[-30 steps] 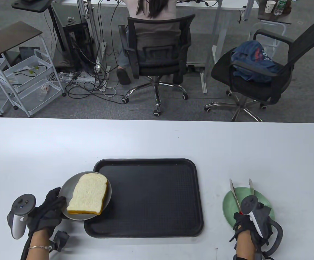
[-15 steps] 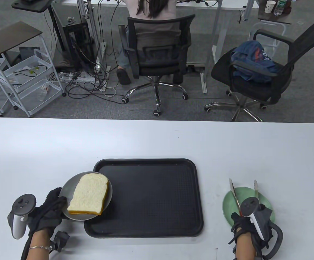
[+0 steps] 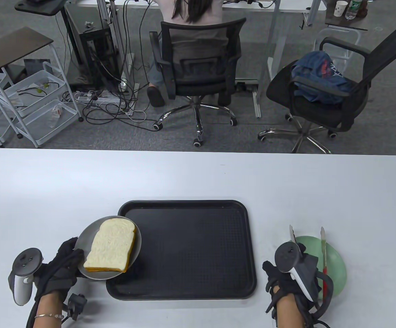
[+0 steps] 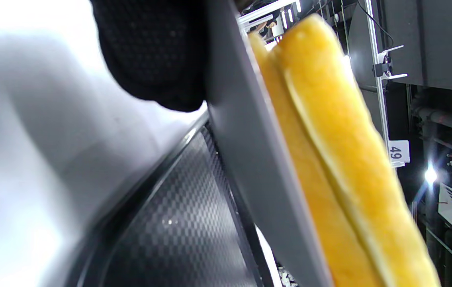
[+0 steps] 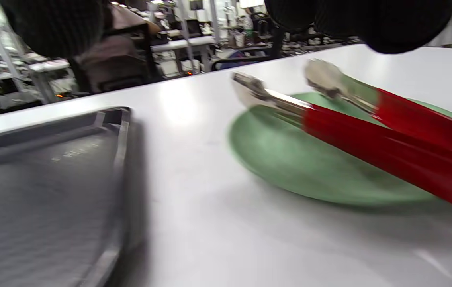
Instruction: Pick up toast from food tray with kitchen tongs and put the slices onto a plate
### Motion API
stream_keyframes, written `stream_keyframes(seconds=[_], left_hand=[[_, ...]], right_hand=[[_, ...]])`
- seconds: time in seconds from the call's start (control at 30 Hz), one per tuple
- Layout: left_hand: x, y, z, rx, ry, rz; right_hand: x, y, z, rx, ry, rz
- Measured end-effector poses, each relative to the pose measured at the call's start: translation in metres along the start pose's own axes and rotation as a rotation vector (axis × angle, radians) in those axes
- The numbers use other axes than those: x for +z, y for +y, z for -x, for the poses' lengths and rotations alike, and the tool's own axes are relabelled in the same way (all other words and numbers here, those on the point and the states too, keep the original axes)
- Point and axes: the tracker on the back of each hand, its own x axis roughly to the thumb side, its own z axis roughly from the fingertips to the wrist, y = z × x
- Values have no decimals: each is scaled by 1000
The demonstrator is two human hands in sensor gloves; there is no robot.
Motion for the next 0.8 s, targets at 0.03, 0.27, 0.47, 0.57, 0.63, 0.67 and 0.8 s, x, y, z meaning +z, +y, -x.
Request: stream_keyframes(seconds=[0.03,0.27,0.47,0.57,0.63,0.67,0.8], left_hand=[[0,0,-1,0,-2,2],[0,-1,-1,-3,-5,7],[1,1,-2,6,-6,3],[1,1,-3,6,-8,5],[1,1,-3,4,-9,6],[0,1,-3,2,-10,7],[-1,1,-2,-4,-10,11]], right_hand=[[2,-2,-9,-1,-27,8],[10,-1,-64,-25,-189,12],[19,15,-97,-56,-323,4],[22,25,-106,-86,-383,-5],[24,31,-110,-118,-415,5],[25,34,-111,-134,-431,17],[23,50,-109,-151,-467,56]])
